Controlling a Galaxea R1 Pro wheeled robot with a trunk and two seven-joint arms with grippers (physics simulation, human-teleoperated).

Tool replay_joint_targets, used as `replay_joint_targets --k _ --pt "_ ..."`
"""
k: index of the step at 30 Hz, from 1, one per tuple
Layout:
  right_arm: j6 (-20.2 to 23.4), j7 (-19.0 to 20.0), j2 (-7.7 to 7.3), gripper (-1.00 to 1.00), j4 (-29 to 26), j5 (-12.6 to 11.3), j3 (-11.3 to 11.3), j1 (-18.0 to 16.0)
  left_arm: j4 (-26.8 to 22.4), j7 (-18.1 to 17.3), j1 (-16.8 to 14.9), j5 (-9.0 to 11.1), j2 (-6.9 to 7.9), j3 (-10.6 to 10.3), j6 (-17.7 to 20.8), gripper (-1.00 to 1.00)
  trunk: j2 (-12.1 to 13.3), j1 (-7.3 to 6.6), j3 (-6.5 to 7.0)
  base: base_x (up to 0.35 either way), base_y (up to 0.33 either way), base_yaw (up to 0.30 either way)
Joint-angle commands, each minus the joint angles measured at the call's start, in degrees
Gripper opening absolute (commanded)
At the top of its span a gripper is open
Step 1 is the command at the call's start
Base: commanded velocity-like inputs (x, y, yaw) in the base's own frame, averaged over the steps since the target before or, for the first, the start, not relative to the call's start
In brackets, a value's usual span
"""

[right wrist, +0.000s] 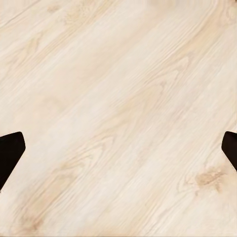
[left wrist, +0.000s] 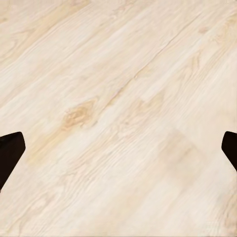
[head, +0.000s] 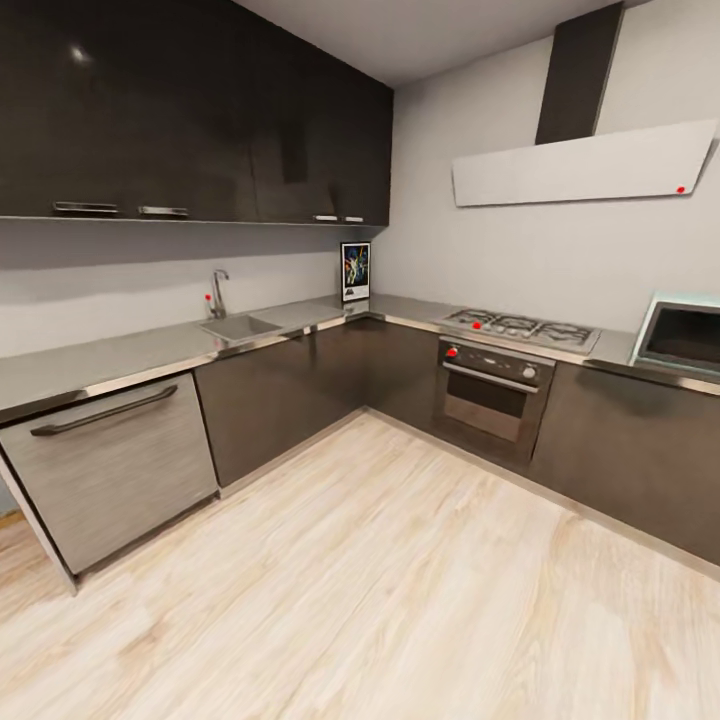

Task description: Pick up the poster from the kitchen countertop and hang it on one of the wall nails in the kitchen.

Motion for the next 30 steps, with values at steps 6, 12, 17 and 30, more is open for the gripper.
replay_joint_targets --k 6,12,17,30 --pt "-0.14 -0.02 -0.01 1.0 0.03 0.06 0.04 -0.03 -0.06 0.01 0.01 -0.04 0.01 0.14 -0.08 1.0 -0.02 0.04 -0.05 0.334 0.0 0.0" --pt "-0.17 -0.02 -0.01 1.0 0.03 0.02 0.07 -0.03 -0.07 0.0 0.01 -0.03 0.35 0.09 -0.09 1.0 -0.02 0.04 -0.05 0.334 0.0 0.0" --pt "-0.17 -0.02 -0.01 1.0 0.04 0.0 0.08 -0.03 -0.09 0.0 0.01 -0.02 0.61 0.13 -0.08 1.0 -0.02 0.04 -0.05 0.334 0.009 0.0" --pt "-0.17 -0.02 -0.01 1.0 0.04 0.0 0.08 -0.03 -0.09 0.0 0.01 -0.02 0.67 0.12 -0.01 1.0 -0.02 0.04 -0.05 0.334 0.094 0.0"
